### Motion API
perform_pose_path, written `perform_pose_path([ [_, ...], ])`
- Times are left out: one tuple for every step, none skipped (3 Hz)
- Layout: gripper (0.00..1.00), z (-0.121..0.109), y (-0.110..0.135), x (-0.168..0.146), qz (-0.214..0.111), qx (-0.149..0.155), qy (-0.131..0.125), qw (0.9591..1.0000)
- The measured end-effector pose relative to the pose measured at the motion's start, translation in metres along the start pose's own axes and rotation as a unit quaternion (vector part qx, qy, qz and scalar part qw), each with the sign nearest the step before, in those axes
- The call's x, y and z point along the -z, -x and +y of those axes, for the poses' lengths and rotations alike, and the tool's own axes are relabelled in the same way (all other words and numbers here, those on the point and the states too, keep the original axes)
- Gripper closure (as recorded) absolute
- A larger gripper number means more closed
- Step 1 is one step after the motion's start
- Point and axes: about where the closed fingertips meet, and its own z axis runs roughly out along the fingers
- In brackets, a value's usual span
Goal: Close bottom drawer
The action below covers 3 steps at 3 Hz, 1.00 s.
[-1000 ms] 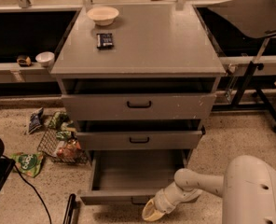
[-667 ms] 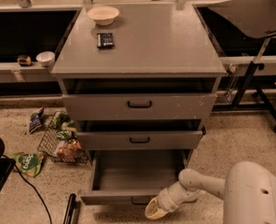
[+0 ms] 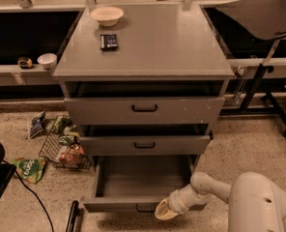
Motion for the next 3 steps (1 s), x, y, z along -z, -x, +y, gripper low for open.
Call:
perform_pose_path([
  [0.59, -0.0115, -0.0092, 0.0093, 0.003, -0.01, -0.021, 0.9997],
  [0.35, -0.0143, -0.0132, 0.0125, 0.004, -0.013, -0.028, 0.9995],
  [0.12, -0.0169, -0.0188, 0.0155, 0.007, -0.019, -0.035, 0.9992],
])
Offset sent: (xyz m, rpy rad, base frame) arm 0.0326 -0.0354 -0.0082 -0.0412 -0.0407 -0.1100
